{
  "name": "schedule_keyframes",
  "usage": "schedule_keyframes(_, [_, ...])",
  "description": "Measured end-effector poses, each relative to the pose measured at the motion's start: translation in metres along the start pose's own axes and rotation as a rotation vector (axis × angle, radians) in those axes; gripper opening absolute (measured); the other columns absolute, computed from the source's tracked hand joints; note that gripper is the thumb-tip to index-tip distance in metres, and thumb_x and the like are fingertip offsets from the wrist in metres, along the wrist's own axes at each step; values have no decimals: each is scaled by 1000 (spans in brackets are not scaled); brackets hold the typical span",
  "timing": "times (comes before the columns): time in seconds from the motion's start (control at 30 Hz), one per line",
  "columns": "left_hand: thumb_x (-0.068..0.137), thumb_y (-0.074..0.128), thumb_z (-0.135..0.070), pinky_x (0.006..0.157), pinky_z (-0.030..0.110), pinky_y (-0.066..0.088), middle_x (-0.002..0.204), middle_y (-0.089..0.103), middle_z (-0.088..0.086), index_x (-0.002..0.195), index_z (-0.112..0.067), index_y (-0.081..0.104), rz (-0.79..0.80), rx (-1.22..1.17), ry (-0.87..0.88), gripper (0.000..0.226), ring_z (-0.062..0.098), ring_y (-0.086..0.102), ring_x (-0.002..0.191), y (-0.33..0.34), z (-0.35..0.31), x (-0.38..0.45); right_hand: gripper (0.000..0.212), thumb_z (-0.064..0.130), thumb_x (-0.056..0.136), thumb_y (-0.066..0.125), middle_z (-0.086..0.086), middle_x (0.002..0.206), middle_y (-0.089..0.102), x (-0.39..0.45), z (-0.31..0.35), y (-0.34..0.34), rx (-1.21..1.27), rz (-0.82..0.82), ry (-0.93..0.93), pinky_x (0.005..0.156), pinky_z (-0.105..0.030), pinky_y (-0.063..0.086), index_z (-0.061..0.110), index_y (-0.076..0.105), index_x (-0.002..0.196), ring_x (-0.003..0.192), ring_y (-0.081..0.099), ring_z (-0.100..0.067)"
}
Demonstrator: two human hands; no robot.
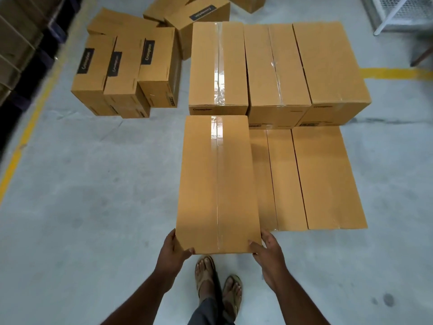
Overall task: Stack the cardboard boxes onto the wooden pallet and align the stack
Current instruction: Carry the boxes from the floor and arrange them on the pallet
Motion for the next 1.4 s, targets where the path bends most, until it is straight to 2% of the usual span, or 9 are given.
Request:
schedule_keyframes(0.13, [83,78,-5,98,46,57,131,63,-12,147,-36,47,-43,118,30,77,20,60,121,8,7,23,61,-2,89,73,8,124,72,23,-8,3,-55,-87,-30,84,-27,57,26,56,140,109,70,-13])
schedule_keyframes(0.27, [86,79,-10,89,33,53,126,59,-20,148,-40,43,-61,176,67,78,13,58,114,11,4,39,66,-9,84,66,7,125,70,40,-5,8,-124,-101,-11,74,-21,53,24,54,139,106,69,-10])
schedule_keyframes(0.47, [84,71,-5,77,24,55,118,67,-25,137,-50,50,-38,216,59,73,8,64,111,6,-1,56,68,-8,87,67,1,135,66,60,-6,15,-86,-130,4,85,-27,53,18,49,146,113,67,-16])
schedule_keyframes(0.67, [73,74,-17,91,42,61,120,70,-20,140,-48,52,5,143,41,78,11,66,112,7,-1,63,68,-7,86,69,-1,132,67,70,-5,22,-26,-167,13,93,-36,53,17,49,147,113,66,-20])
schedule_keyframes(0.9, [78,77,-6,93,39,57,125,66,-19,140,-52,48,-5,139,24,83,11,62,116,4,6,64,71,-3,87,69,1,140,63,69,-3,24,-89,-157,-10,97,-36,52,23,47,150,116,65,-17])
schedule_keyframes(1.0, [77,84,-7,93,39,58,132,66,-11,140,-43,53,3,50,-37,79,17,64,118,5,8,67,84,6,93,69,1,158,46,66,-4,25,-180,-124,19,107,-37,44,31,29,162,137,52,-24])
schedule_keyframes(1.1, [78,90,-19,106,48,51,154,49,4,160,-21,33,-18,71,-130,100,29,53,134,0,6,57,90,19,95,71,-4,166,34,48,-2,16,-270,-220,88,108,-39,39,27,17,166,147,41,-31])
schedule_keyframes(1.23, [84,85,-23,110,42,44,155,48,8,155,-15,40,-48,220,-62,84,28,48,140,-23,-17,14,65,19,97,70,-6,155,52,-6,11,15,-299,-228,42,105,-37,43,16,41,156,136,53,-27])
schedule_keyframes(1.4, [87,83,-22,100,42,54,126,68,8,133,-10,61,-72,156,12,53,25,65,115,-60,-55,-54,37,15,98,67,-8,132,66,-87,43,33,-259,-138,-7,108,-49,51,17,61,134,118,63,-26])
Point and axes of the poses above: each hand's wrist, its own x-axis towards the middle knuckle, its own y-axis out of the palm, z = x × y, the point moved 7 cm from there along x, towards the middle knuckle
